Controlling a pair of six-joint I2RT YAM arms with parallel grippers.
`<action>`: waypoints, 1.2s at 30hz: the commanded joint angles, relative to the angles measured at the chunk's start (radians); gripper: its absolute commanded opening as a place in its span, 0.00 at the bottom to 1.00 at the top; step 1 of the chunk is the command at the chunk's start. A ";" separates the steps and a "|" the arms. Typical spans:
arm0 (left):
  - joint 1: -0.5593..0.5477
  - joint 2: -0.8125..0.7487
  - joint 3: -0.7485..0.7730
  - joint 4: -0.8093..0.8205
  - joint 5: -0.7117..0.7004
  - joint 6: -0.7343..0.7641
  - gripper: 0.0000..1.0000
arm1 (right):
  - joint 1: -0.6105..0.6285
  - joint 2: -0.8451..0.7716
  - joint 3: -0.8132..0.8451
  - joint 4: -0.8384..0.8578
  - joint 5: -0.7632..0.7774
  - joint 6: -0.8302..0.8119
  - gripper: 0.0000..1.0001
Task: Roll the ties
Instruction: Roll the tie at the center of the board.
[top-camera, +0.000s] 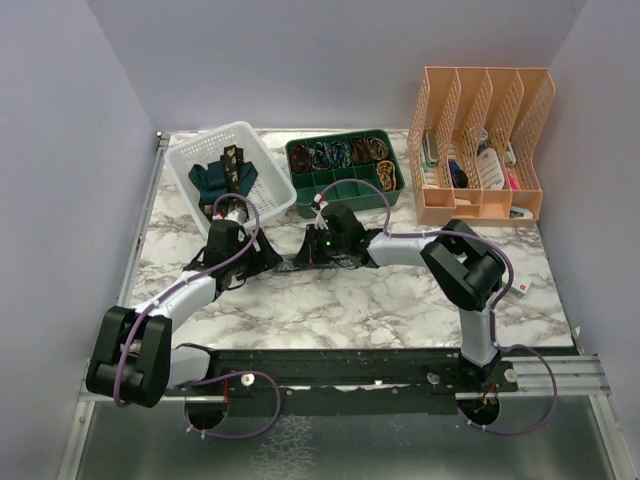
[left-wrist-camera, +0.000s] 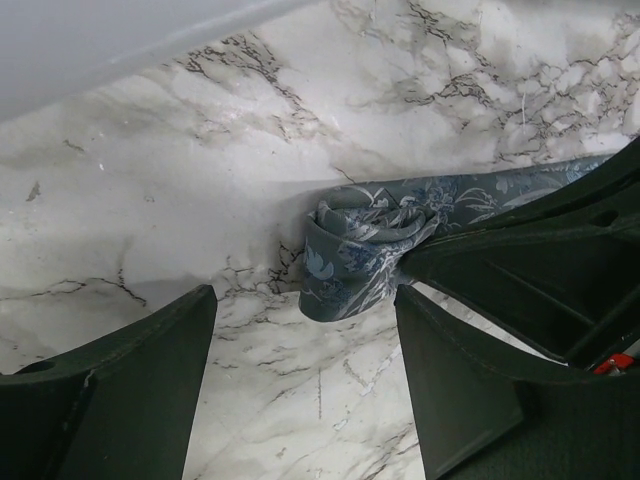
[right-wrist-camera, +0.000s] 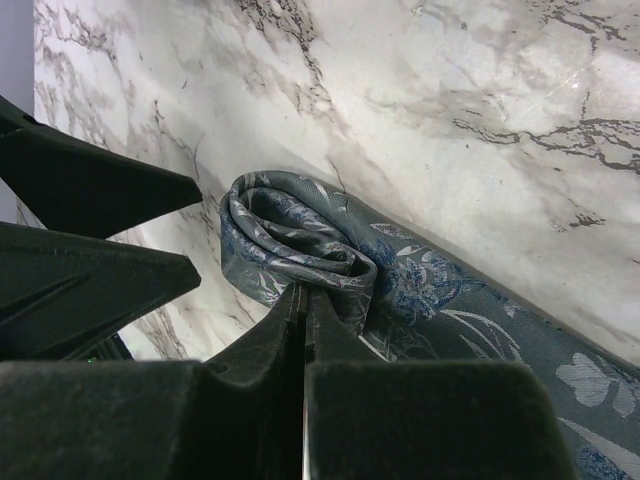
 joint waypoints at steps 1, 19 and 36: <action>0.006 0.015 -0.029 0.095 0.063 -0.014 0.73 | -0.009 0.023 0.013 -0.034 0.028 -0.006 0.04; 0.006 0.139 -0.057 0.287 0.160 -0.006 0.59 | -0.027 0.022 0.013 -0.002 -0.042 0.012 0.05; 0.006 0.158 -0.058 0.325 0.149 -0.017 0.53 | -0.038 -0.058 -0.004 0.170 -0.208 -0.156 0.45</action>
